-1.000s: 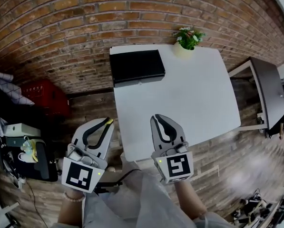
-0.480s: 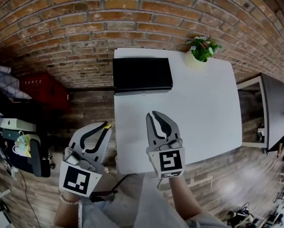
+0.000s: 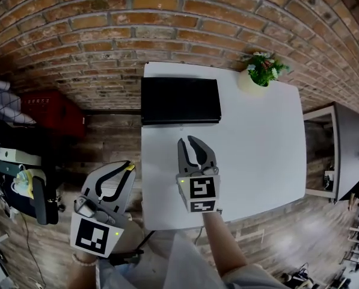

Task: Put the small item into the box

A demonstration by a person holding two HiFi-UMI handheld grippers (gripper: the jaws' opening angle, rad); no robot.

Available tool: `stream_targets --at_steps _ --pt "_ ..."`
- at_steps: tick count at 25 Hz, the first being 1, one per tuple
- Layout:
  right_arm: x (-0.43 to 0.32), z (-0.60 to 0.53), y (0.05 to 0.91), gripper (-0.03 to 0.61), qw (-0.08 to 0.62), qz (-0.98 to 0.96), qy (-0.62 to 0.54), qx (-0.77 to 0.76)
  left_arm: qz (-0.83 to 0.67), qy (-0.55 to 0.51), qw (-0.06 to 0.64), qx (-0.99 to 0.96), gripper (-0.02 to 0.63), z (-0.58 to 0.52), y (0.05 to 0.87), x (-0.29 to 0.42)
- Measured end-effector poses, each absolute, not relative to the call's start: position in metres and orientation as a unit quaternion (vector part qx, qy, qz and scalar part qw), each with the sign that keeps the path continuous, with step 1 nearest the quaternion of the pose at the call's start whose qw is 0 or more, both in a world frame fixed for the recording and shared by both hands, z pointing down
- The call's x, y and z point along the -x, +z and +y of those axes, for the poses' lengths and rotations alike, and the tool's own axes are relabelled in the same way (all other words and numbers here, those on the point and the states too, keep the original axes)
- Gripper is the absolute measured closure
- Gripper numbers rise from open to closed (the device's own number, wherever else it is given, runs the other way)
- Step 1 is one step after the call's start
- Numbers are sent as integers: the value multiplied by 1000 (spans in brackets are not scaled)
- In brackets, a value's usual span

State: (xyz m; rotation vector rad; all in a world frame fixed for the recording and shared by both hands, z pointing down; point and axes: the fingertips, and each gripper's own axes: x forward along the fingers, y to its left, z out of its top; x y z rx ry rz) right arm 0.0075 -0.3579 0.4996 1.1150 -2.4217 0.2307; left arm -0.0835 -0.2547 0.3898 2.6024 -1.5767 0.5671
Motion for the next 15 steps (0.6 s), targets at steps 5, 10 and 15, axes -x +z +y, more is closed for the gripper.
stream_targets --at_steps 5,10,15 --pt "-7 -376 524 520 251 -873 88 -410 -511 191 30 -838 574 -259 399 81" --pt "-4 -386 545 520 268 -866 100 -411 -514 195 31 -835 574 -264 404 81" --pt "0 -390 555 518 274 -864 106 -408 -517 200 38 -831 574 -265 408 82"
